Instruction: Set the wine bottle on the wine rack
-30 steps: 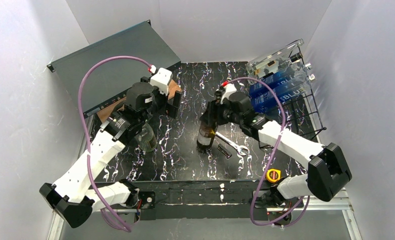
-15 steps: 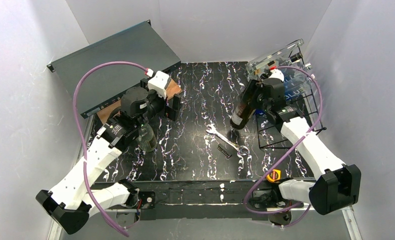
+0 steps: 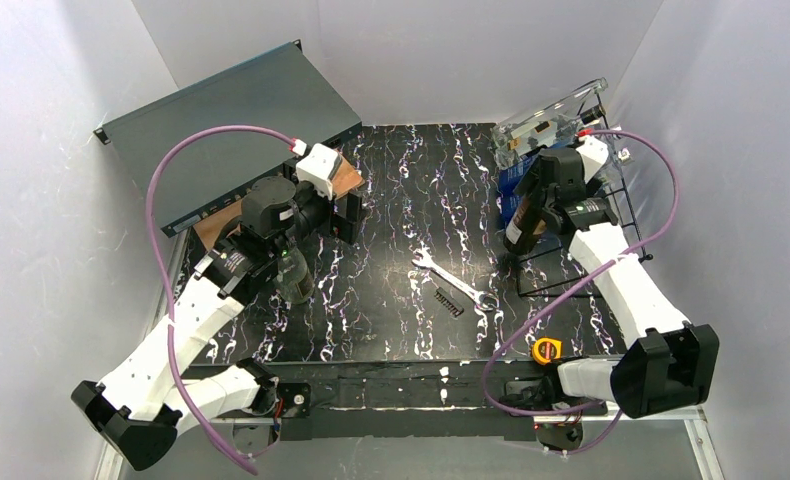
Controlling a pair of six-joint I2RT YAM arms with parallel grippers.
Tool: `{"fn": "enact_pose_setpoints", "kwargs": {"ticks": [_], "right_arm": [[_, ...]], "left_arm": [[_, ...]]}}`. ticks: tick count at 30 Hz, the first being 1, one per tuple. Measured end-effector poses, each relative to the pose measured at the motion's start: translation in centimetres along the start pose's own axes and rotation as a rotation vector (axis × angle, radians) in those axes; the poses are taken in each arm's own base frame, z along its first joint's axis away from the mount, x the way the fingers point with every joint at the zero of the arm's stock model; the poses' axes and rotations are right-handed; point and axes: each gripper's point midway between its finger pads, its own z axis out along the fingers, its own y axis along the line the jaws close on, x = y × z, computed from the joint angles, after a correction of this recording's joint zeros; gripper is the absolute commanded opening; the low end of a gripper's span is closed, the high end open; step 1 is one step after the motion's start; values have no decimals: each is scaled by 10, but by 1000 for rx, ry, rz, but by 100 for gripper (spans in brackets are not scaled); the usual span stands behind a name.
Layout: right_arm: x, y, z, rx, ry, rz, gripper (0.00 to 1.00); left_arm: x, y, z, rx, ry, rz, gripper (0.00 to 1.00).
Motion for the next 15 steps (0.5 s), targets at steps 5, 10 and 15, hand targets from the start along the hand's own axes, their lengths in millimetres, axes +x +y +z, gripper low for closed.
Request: {"fn": "enact_pose_setpoints", "kwargs": {"ticks": [5,10,15], "right_arm": [[-1,-11,9,73,-16,19,1],[-1,-15,17,122,-28,58,1],[1,-18,22,151,-31,99,1]], "left_arm": [[0,0,1,0,0,-6,98],[3,-1,4,0,12,-10,98],[8,-1,9,1,29,-9,98]]}}
